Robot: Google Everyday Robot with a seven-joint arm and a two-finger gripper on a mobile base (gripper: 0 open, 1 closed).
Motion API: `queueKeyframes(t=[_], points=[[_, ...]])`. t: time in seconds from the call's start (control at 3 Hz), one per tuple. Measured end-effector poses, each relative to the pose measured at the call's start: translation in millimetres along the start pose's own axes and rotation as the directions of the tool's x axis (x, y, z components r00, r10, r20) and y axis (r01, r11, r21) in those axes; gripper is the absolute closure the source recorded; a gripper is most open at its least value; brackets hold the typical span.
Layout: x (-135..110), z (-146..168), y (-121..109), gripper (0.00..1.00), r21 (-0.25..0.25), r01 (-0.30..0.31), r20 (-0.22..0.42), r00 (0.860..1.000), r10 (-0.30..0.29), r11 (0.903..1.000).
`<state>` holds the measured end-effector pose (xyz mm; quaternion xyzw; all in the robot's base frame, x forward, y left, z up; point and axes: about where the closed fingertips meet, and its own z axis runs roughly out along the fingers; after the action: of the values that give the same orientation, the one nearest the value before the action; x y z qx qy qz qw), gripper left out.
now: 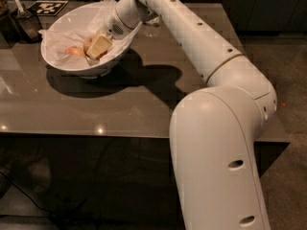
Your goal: Pick apple from white bowl
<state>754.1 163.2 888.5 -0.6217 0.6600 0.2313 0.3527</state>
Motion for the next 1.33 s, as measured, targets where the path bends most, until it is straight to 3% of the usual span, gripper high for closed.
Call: queueKeyframes(t=[0.67,1.33], points=[[-3.1,-22.8,-2.7,1.00,0.012,-0.042,0.024,0.999,0.042,0.9990],[-23.6,-65.5,-3.1,1.00,0.017,-0.053,0.095,0.994,0.051,0.9985]])
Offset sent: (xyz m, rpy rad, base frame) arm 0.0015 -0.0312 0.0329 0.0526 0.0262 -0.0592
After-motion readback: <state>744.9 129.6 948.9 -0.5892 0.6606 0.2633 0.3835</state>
